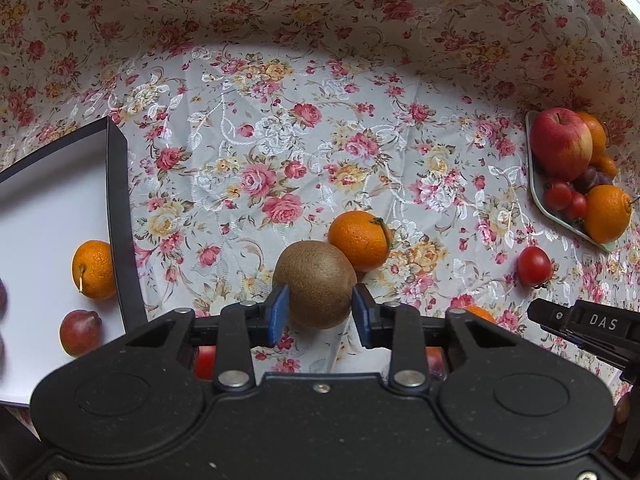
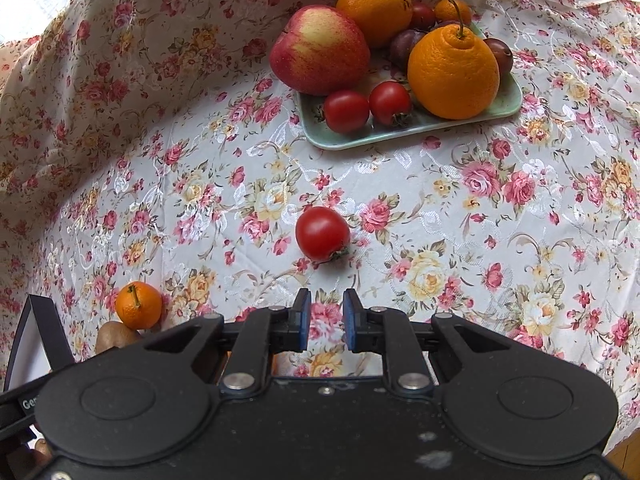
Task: Organize fruits
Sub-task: 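Close the right tool on the tomato while the left tool closes on the kiwi, then lift the held kiwi and tomato off the cloth with both tools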
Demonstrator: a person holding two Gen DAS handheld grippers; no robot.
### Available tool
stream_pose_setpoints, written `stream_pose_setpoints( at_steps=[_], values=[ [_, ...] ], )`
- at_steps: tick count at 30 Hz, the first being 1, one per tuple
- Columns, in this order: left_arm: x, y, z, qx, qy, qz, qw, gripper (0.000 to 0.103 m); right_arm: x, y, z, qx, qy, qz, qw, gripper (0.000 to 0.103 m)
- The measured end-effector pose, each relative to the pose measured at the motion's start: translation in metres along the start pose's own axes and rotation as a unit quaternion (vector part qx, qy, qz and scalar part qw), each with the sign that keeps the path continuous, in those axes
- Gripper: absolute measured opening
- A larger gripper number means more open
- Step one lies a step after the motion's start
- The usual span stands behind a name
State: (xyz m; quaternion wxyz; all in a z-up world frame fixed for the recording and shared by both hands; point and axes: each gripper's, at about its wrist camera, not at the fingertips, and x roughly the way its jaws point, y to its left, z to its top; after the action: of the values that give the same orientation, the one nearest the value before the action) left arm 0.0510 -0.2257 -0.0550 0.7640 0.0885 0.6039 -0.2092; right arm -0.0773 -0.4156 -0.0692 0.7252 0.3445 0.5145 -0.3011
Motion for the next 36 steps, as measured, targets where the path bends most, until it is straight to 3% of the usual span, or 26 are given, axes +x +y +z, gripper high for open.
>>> stream_pose_setpoints(
  at_steps=[5, 9, 13, 31, 36],
  values=[
    [0.000, 0.004, -0.007, -0.008, 0.004, -0.008, 0.9999, 0.044, -0.003, -0.007, -0.007, 0.011, 0.005, 0.001, 1.000, 0.019],
    [-0.005, 0.014, -0.006, -0.032, -0.013, -0.011, 0.9993, 0.059, -0.007, -0.007, -0.010, 0.004, 0.002, 0.000, 1.000, 0.019],
    [-0.008, 0.023, -0.003, -0.057, -0.023, -0.023, 0.9978, 0.063, -0.009, -0.008, -0.011, 0.009, -0.001, -0.001, 1.000, 0.019],
    [0.012, 0.007, -0.002, -0.023, -0.008, -0.010, 0.9997, 0.064, -0.006, -0.011, -0.006, 0.021, -0.008, -0.008, 1.000, 0.020],
    [0.017, 0.012, 0.000, -0.038, 0.004, -0.012, 0.9992, 0.064, -0.005, -0.009, -0.004, 0.024, -0.020, -0.013, 0.999, 0.031]
  ],
)
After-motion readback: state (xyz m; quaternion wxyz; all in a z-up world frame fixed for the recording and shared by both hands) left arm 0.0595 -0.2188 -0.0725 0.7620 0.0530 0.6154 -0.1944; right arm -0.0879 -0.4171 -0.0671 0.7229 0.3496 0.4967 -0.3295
